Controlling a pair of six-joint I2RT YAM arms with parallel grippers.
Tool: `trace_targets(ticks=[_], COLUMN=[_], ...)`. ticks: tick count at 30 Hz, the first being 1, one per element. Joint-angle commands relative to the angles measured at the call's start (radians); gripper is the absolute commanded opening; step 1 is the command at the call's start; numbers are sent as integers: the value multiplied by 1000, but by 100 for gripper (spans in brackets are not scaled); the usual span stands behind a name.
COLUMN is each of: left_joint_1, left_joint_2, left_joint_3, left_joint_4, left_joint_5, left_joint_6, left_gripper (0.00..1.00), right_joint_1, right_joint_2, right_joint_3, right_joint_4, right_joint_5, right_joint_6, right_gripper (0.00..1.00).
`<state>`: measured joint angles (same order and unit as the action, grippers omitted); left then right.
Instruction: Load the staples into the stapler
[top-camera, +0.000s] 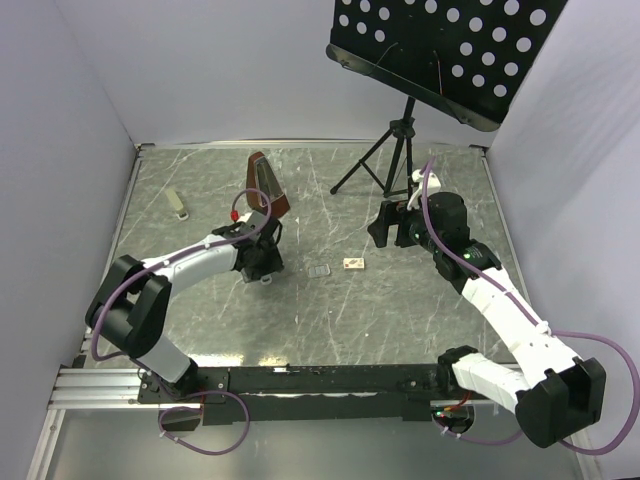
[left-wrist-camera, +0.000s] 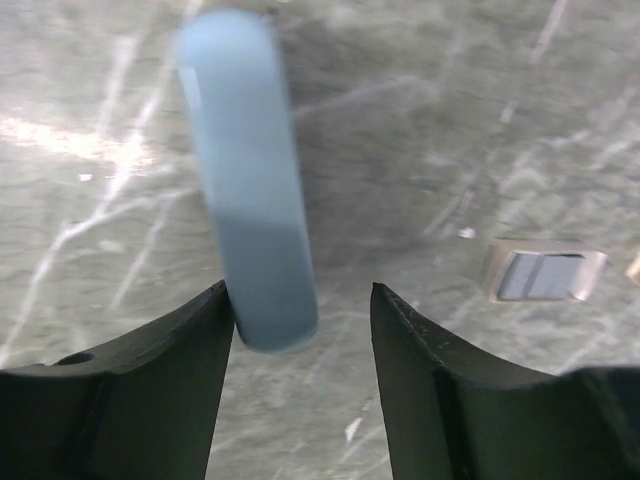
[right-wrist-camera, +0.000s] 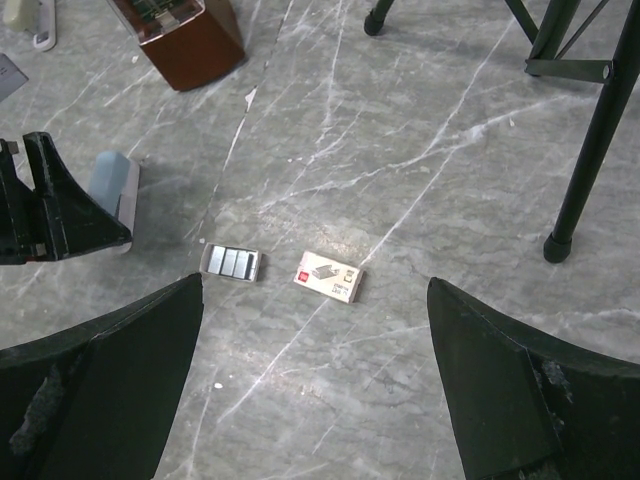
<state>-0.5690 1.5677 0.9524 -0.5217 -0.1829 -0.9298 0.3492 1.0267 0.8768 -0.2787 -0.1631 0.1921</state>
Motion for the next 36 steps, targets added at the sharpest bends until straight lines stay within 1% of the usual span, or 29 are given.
trace_targets(ticks=[1, 9, 11, 15, 18, 20, 21, 22, 23, 24, 25, 26, 28, 29, 32, 36], left_joint_1=[-12, -37, -46, -58, -60, -60, -60, -58, -60, -60, -60, -60, -58, -58, -58, -58], left_joint_2=[8, 63, 78, 42, -21, -80, -96, -119, -123, -123, -98, -77, 10, 43, 159, 267], left_joint_3=[25, 97, 105, 68, 63, 81, 92, 104, 132, 146, 166, 216, 267, 316, 390, 453], left_joint_4=[81, 176, 178, 164, 118, 54, 33, -24, -46, -61, -108, -133, -181, -216, -256, -288], left_joint_5=[68, 146, 166, 174, 186, 113, 84, 50, -34, -68, -96, -152, -187, -193, -207, -198], left_joint_6=[-15, -40, -43, -23, 45, 107, 129, 146, 179, 199, 222, 261, 298, 333, 390, 443], left_gripper=[61, 62, 62, 62, 64, 72, 75, 78, 83, 84, 84, 84, 84, 84, 82, 76], right_joint_1=[11, 13, 17, 20, 22, 25, 25, 28, 28, 30, 30, 31, 31, 31, 39, 43], right_joint_2=[-20, -25, -24, -31, -34, -37, -43, -43, -50, -51, -51, -53, -51, -54, -69, -86], right_joint_3=[-4, -25, -24, -24, -25, -27, -30, -32, -33, -36, -38, -39, -39, -39, -47, -55], right_joint_4=[16, 22, 15, 13, 19, 22, 29, 30, 35, 38, 42, 45, 47, 47, 52, 55], right_joint_5=[14, 31, 33, 37, 31, 25, 22, 19, 16, 11, 8, 7, -4, -9, -4, 14], right_joint_6=[-10, -10, -11, -14, -22, -23, -26, -29, -29, -28, -29, -29, -33, -33, -39, -46], right_gripper=[99, 99, 99, 99, 99, 99, 99, 99, 99, 99, 99, 99, 99, 99, 100, 100])
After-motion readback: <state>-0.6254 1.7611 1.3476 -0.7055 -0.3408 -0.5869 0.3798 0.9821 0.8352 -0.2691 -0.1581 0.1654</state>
